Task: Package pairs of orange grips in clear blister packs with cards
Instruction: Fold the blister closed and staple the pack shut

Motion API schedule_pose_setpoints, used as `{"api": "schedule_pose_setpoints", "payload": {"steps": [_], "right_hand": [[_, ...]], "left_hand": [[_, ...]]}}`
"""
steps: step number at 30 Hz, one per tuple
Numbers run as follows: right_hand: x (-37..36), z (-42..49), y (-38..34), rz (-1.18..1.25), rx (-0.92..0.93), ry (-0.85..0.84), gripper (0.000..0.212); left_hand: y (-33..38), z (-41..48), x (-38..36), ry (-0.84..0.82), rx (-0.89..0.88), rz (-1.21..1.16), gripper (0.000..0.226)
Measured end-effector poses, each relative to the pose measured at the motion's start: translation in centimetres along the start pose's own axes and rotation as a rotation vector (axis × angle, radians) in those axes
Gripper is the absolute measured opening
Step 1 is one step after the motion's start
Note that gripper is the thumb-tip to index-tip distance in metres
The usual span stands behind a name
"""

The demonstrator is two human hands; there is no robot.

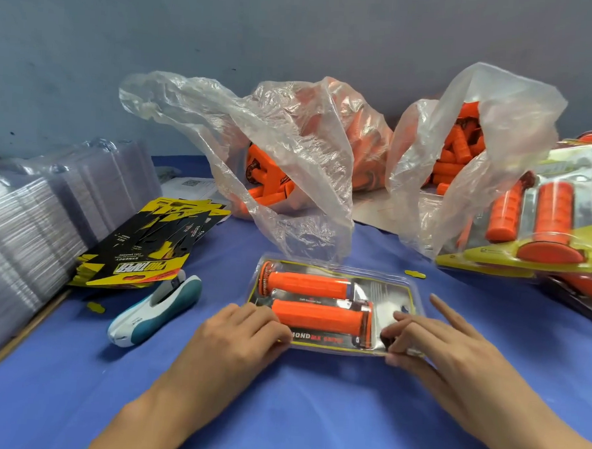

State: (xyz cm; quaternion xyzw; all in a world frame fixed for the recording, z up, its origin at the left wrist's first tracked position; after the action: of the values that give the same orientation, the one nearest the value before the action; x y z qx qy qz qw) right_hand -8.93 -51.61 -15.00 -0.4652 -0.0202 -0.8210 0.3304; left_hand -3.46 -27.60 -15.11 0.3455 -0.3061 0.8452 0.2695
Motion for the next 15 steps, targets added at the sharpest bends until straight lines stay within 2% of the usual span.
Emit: {"api": "schedule_pose_setpoints", "payload": {"steps": [4, 8, 10, 15], "right_hand": [[-0.2, -0.2, 0.7, 0.06, -0.058, -0.033, 0.025], [-0.4, -0.7, 1.7, 0.331, -0.188, -0.047, 0.008], [-0.4, -0.6, 2.0, 0.442, -0.238, -0.037, 0.008], [-0.2, -0.7, 2.7, 0.477, -0.264, -0.052, 0.011]], "left_hand": [[-0.7, -0.4, -0.1, -0.01, 0.006, 0.039, 0.024], [-1.7, -0.6, 0.1, -0.015, 0.053, 0.011, 0.026], [-1.7, -0.8, 0.1, -0.023, 0.061, -0.016, 0.024], [-1.8, -1.2, 0.2, 0.011, 0.051, -0.029, 0.02]]}}
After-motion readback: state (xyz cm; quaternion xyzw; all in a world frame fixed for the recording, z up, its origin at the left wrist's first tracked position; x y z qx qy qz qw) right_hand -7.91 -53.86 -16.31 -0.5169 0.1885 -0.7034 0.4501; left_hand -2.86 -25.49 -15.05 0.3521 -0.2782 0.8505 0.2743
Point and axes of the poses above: each hand's wrist, its own z-axis towards the middle knuckle, its own x-axis out of the back of the hand, y = z × x, the point moved 5 cm from there along z, towards the middle knuckle, and after that the axes turned 13 degrees about z, right-handed, at the moved point
